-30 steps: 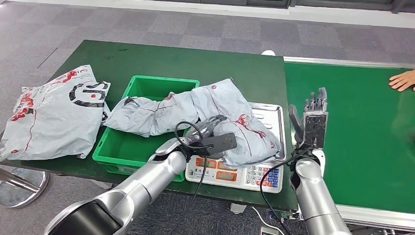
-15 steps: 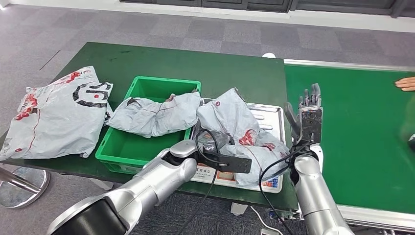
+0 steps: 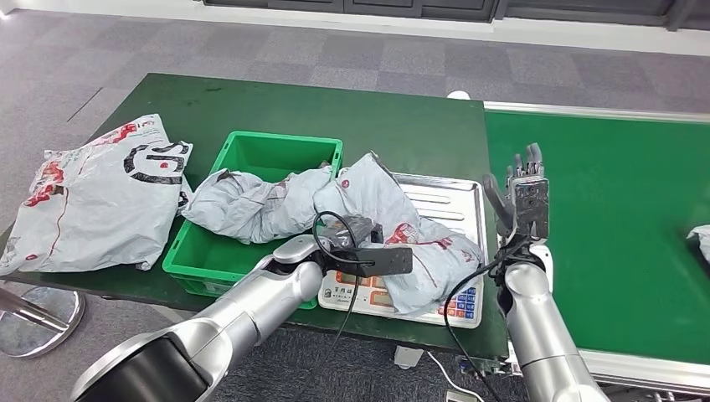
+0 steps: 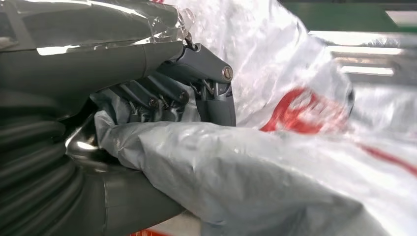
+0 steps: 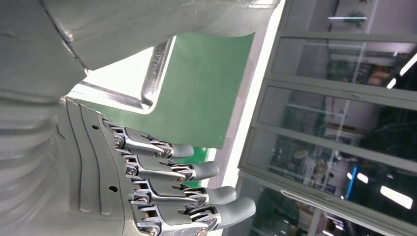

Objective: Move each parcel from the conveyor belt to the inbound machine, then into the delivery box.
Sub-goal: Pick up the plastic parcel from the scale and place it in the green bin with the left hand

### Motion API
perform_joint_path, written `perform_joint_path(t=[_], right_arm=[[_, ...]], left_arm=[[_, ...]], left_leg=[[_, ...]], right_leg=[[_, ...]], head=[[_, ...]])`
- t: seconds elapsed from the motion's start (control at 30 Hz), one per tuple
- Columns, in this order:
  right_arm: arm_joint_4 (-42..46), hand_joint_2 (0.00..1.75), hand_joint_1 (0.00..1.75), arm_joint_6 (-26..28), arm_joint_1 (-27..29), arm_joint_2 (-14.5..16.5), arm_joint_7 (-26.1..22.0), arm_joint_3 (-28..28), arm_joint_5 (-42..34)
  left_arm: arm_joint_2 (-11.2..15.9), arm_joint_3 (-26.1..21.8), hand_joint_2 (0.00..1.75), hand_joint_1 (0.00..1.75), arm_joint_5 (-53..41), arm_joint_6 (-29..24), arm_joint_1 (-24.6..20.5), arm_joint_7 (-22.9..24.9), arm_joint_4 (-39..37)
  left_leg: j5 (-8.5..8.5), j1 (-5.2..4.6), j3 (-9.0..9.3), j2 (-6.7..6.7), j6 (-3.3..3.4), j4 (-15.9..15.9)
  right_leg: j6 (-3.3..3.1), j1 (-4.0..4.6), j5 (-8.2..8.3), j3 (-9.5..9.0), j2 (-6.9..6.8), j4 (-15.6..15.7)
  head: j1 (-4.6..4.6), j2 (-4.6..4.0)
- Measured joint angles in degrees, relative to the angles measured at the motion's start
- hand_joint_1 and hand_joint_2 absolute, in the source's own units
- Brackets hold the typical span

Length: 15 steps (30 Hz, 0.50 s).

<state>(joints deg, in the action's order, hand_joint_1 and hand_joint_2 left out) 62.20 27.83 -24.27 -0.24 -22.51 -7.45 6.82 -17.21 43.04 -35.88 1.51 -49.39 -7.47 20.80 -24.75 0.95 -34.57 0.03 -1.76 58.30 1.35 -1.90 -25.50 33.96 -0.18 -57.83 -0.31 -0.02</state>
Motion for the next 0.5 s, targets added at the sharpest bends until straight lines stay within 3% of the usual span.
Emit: perform_joint_path(t=[0.17, 0.3, 0.5], right_arm=[[1.1, 1.75, 0.00, -0.6, 1.8, -0.2, 0.8, 0.0, -0.6], [2.1, 1.75, 0.00, -1.4, 2.7, -0.8, 0.9, 0.3, -1.5], [2.2, 1.75, 0.00, -2.7, 3.1, -1.3, 0.7, 0.9, -2.5]], left_arm=[[0.6, -5.8, 1.75, 1.75, 7.8, 3.7, -0.1, -5.9, 6.2], [1.0, -8.4, 1.75, 1.75, 10.3, 4.2, -0.1, -6.0, 11.7], [1.8, -10.2, 1.75, 1.75, 12.1, 0.5, 0.0, -4.7, 19.3]], left_leg=[[0.01, 0.00, -0.25, -0.02, -0.01, 0.0], [-0.03, -0.01, -0.49, -0.01, -0.01, 0.0], [-0.04, -0.01, -0.59, -0.01, -0.01, 0.0]], right_leg=[[-0.01, 0.00, 0.01, 0.25, 0.00, 0.0], [-0.01, -0.01, 0.01, 0.50, 0.04, 0.0], [0.00, 0.00, 0.00, 0.59, 0.04, 0.0]], head=[[0.00, 0.00], [0.01, 0.01], [0.01, 0.01]])
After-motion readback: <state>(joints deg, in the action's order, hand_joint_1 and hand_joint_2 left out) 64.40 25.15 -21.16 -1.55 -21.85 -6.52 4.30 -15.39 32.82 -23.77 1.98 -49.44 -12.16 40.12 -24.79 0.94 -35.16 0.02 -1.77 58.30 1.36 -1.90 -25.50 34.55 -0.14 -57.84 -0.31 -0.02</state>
